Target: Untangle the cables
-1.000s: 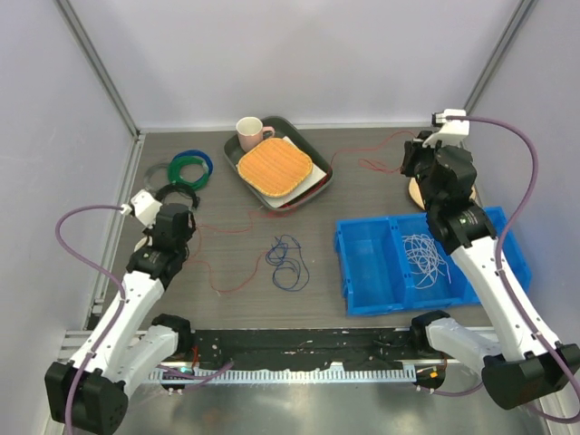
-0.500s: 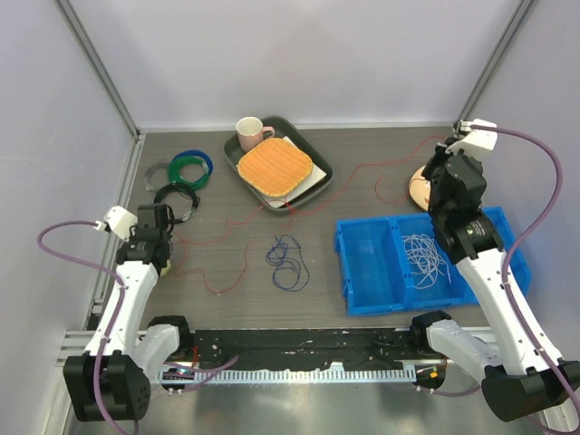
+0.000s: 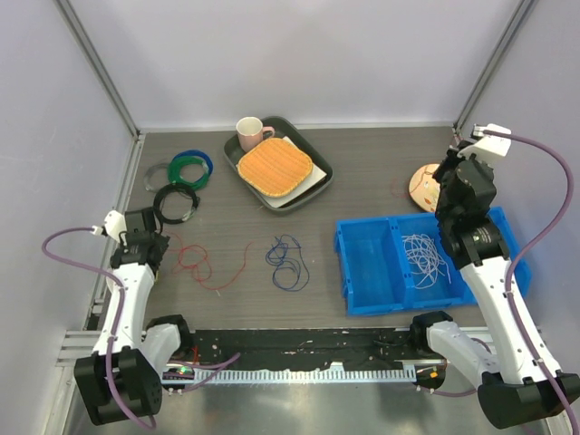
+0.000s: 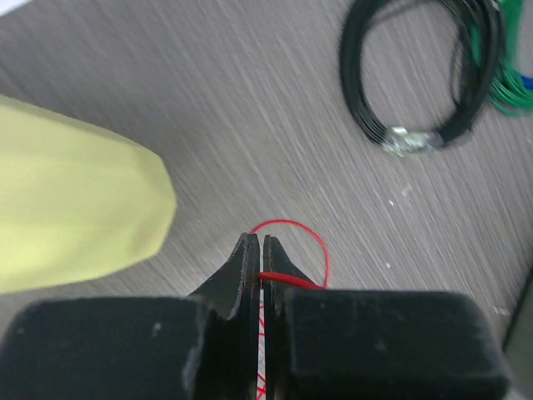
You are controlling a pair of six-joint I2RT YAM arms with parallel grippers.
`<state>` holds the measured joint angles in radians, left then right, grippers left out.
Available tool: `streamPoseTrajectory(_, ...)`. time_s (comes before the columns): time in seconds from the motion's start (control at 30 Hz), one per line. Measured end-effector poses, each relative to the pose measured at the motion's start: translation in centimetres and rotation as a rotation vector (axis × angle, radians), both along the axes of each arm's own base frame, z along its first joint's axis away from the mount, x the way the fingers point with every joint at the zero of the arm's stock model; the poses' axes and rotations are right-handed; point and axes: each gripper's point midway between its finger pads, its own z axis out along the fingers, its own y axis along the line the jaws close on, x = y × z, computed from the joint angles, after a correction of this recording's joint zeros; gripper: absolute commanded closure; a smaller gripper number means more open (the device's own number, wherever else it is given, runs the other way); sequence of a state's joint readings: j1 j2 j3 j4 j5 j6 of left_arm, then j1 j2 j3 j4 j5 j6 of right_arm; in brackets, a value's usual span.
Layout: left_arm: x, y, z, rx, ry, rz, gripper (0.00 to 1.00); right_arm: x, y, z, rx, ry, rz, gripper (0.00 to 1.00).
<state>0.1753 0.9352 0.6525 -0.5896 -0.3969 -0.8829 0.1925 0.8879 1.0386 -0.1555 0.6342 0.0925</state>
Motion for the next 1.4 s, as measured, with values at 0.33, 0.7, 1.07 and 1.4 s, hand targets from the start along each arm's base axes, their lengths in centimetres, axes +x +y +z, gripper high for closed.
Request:
streamPoseTrajectory(0.33, 2.2, -4.3, 2.8, -0.096, -0.218, -0.258, 1.00, -0.9, 7.7, 2.1, 0.046, -0.105, 0.469, 0.99)
streamPoseTrajectory(0.7, 3.7, -8.0, 4.0, -0.182, -0.310, -0.448, 1.00, -1.8, 13.2, 1.6, 0.115, -0.080, 0.771, 0.99)
streamPoseTrajectory(1.07, 4.4, -17.5, 3.2, -0.242, -0.288, -0.787, 1.00, -2.0, 8.4, 3.0, 0.168, -0.061, 0.489, 0.99)
streamPoseTrajectory(1.4, 5.0, -23.3, 0.2, -0.248, -0.167, -0.952, 0.99, -2.8, -3.6, 2.4, 0.023, 0.008, -0.241, 0.99)
